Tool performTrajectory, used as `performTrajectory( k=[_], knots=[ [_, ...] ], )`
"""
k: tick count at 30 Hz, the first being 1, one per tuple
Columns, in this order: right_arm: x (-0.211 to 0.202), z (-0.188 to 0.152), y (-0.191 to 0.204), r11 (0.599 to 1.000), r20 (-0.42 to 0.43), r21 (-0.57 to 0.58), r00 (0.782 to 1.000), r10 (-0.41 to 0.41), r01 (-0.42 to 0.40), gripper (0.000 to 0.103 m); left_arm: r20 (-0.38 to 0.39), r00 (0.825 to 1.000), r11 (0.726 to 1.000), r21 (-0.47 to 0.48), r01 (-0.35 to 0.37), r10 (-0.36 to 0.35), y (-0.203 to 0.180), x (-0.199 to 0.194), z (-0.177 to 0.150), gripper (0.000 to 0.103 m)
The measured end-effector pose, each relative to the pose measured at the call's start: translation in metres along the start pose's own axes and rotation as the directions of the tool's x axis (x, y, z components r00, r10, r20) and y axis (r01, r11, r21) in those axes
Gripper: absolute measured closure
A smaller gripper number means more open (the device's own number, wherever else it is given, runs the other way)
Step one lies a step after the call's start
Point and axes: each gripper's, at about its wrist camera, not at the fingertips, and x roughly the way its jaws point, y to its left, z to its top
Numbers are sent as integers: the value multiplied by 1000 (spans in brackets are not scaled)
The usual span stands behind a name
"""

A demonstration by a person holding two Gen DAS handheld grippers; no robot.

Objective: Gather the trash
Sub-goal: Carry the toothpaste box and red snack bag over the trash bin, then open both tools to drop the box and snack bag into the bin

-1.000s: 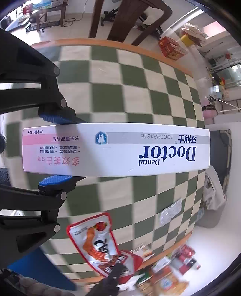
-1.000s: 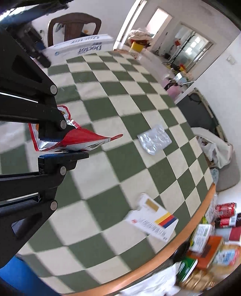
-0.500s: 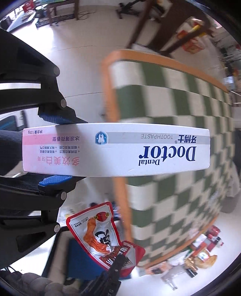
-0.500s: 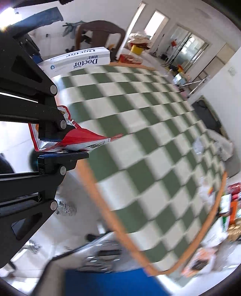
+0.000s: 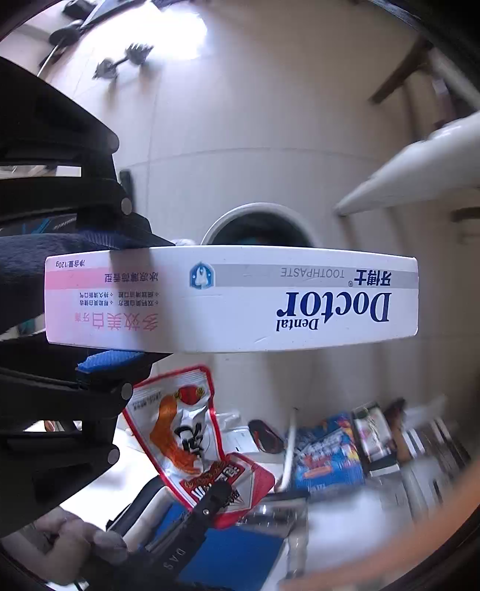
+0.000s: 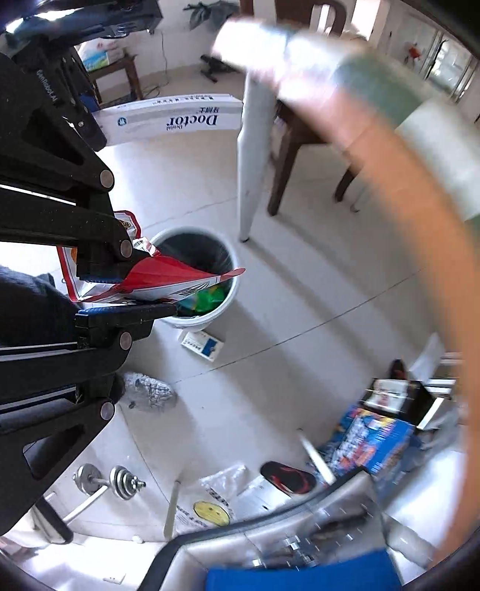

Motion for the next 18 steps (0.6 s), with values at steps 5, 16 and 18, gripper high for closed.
performTrajectory(
  k=[5,16,18],
  knots=[
    [122,4,-11,1000,-51,-11,999,1,-1,94,-62,997,999,-12,34,-35,16,84,37,59],
    [303,-6,-13,991,-236,-123,972,21,-51,35,7,999,998,-53,-35,35,36,151,62,0],
    [300,-11,-15,989,-223,-148,975,-5,-28,20,39,996,996,-56,-77,79,40,146,56,0]
  ],
)
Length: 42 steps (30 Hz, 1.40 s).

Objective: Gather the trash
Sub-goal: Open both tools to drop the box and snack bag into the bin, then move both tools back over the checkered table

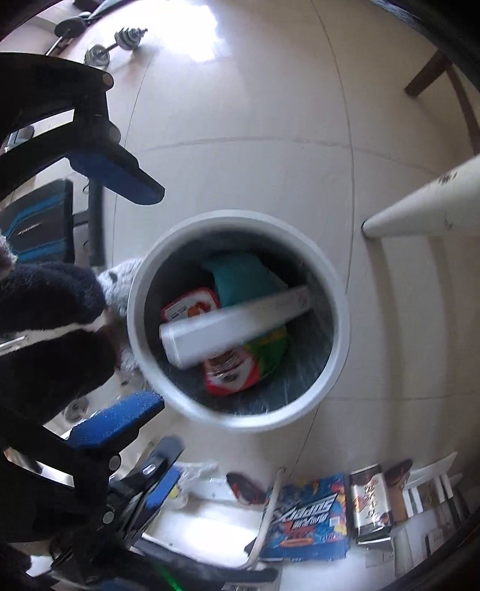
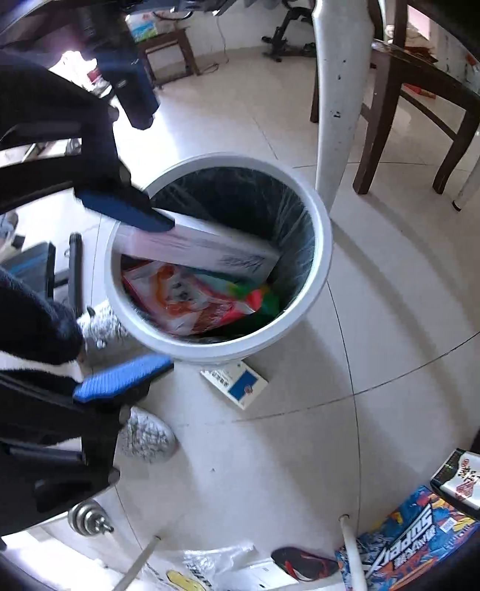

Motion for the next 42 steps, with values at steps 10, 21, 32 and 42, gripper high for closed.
performTrajectory(
  k=[10,21,32,42],
  knots=[
    [-24,-20,30,972,85,-142,980,-178,189,0,137,984,993,21,-118,114,14,-30,-28,0],
    [-76,-36,44,975,139,-123,976,-168,186,0,180,977,993,5,-116,113,0,-74,-57,0],
    [-170,-68,59,971,195,-133,966,-169,197,0,195,974,994,-9,-113,112,-17,-150,-108,0],
    [-301,-107,89,973,213,-153,968,-136,170,0,238,963,992,-1,-127,123,-29,-251,-148,0]
  ],
)
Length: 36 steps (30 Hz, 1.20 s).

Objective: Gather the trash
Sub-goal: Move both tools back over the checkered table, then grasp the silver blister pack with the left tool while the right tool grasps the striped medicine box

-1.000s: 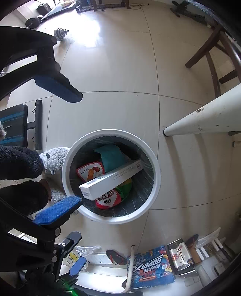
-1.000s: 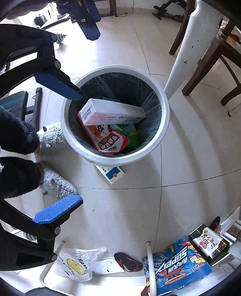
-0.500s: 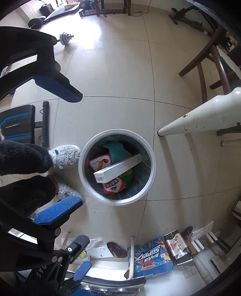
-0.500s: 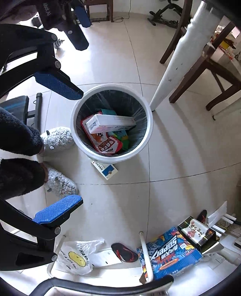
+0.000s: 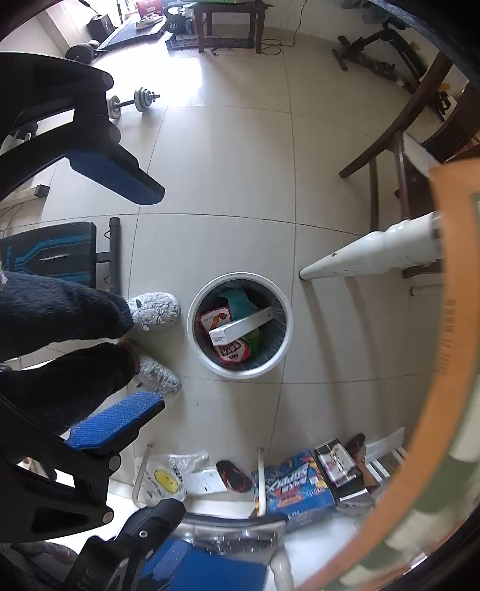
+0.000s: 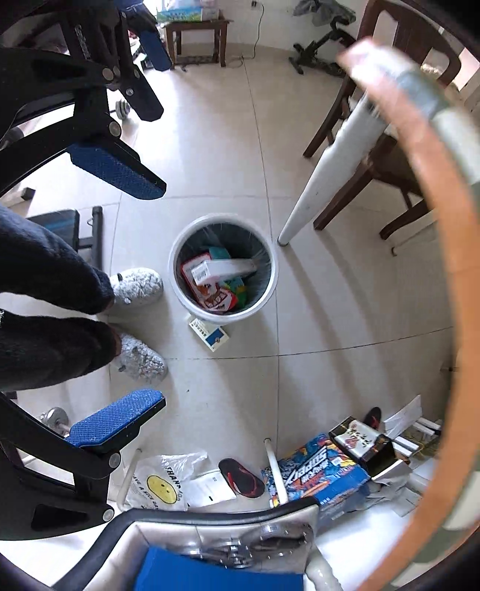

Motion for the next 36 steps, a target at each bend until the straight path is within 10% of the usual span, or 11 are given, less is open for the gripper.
performTrajectory(
  k=[17,28,36],
  knots=[
    [-230,42,14,990,197,32,972,128,-137,0,279,960,1000,27,-14,6,-28,-181,56,0],
    [-297,191,-105,948,351,225,926,138,-227,0,424,904,996,38,-82,58,-148,-218,243,0],
    [-278,359,-266,880,319,432,946,54,-196,0,304,952,997,60,-50,29,-292,-192,425,0]
  ],
)
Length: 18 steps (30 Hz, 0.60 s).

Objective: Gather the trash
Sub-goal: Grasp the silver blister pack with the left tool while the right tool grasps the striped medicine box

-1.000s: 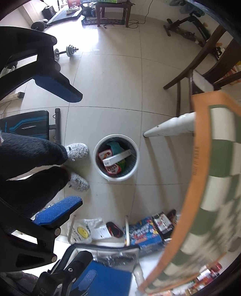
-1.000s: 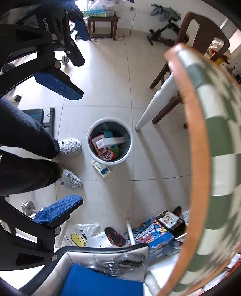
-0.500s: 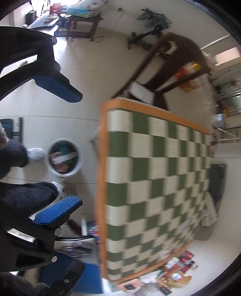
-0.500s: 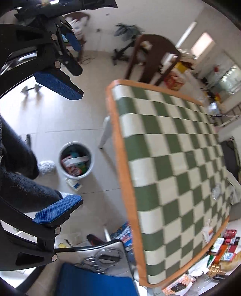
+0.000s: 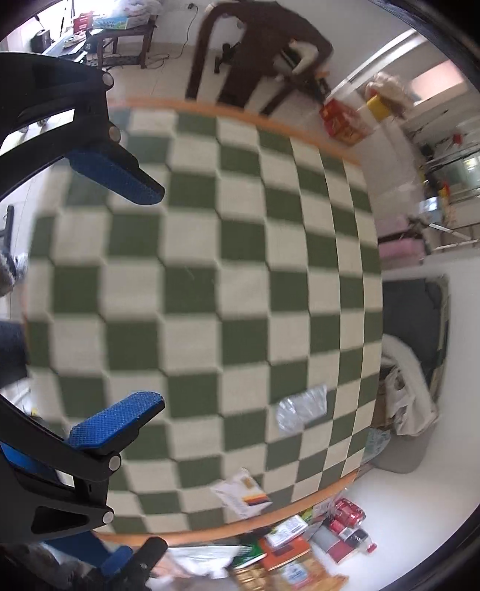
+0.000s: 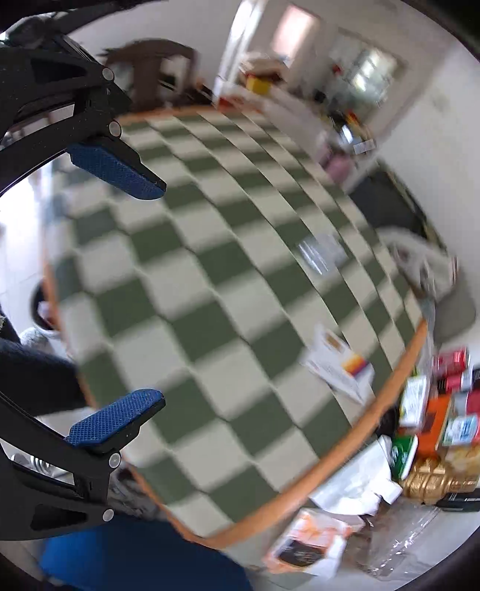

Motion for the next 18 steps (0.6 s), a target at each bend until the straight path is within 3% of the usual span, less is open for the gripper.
performTrajectory(
  k=[1,7,12,15,17,18],
  knots=[
    [15,34,-13,999,-14,35,1000,-9,9,0,-21,1000,1000,-1,16,-16,-16,14,21,0],
    [97,161,-63,981,-64,150,991,-116,125,0,-170,981,995,-43,92,-98,-90,100,118,0],
    [169,217,-88,955,-159,215,972,-175,207,0,-274,954,991,-73,109,-125,-126,175,169,0],
    [208,235,-95,936,-229,239,952,-203,257,1,-312,940,989,-99,114,-140,-133,204,182,0],
    [223,240,-92,937,-254,210,941,-223,279,8,-320,937,988,-107,113,-142,-136,213,186,0],
    [225,244,-82,938,-229,153,934,-273,311,16,-323,935,987,-110,116,-146,-137,217,187,0]
  ],
)
